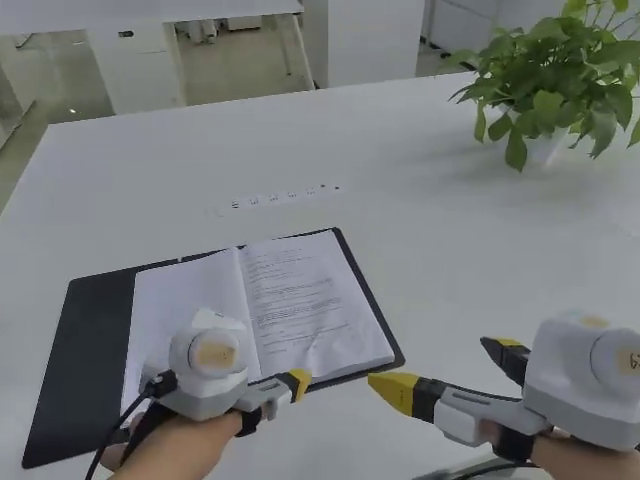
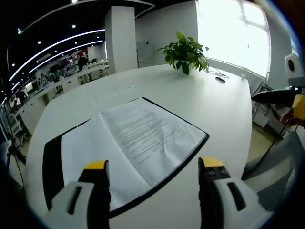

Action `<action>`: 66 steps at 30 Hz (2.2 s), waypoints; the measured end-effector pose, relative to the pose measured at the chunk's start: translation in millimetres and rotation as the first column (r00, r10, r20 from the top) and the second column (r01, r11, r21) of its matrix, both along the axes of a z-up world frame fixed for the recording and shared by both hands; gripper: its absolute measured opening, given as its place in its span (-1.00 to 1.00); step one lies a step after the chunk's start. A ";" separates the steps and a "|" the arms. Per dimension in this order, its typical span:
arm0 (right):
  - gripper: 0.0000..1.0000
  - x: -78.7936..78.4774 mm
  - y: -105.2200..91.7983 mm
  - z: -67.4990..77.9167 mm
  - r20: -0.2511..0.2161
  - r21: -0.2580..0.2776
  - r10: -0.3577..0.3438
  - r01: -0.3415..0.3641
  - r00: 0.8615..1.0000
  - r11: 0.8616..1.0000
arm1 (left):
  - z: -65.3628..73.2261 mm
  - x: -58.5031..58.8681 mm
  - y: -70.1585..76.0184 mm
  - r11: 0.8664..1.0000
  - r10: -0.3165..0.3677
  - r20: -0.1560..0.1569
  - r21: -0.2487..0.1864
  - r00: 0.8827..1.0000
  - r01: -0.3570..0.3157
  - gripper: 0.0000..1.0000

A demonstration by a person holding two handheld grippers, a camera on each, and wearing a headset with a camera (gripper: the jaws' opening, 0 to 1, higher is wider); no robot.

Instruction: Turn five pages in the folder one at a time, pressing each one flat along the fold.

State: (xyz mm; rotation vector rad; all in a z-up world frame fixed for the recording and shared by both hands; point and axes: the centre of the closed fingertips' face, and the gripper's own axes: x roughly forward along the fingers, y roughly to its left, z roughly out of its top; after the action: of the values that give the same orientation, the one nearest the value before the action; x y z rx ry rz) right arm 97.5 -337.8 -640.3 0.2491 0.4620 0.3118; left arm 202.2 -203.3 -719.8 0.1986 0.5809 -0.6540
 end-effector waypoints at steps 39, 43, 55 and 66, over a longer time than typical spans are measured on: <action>0.96 2.1 -13.3 -20.9 -0.061 0.027 0.005 -0.004 0.998 1.000 | -62.3 37.2 -57.8 0.999 0.040 0.043 -0.019 0.998 -0.040 -0.28; 0.94 3.8 -12.3 -22.8 -0.068 0.028 0.009 -0.007 0.998 1.000 | -61.9 38.7 -53.2 0.999 0.050 0.050 -0.002 0.997 -0.050 -0.69; 0.86 15.5 -5.8 -30.4 -0.095 0.034 0.055 -0.052 0.994 0.998 | -61.7 46.5 -45.6 0.996 0.077 0.015 -0.035 0.997 -0.076 -0.90; 0.57 63.7 11.1 -53.5 -0.117 0.111 0.127 -0.114 0.985 0.987 | -62.3 46.3 -45.5 0.992 0.102 -0.012 -0.067 0.995 -0.103 -0.91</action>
State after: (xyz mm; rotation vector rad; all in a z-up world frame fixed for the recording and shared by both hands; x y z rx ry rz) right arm 161.2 -326.7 -693.8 0.3446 0.5857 0.4414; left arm 248.5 -248.8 -782.1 0.1019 0.5725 -0.5742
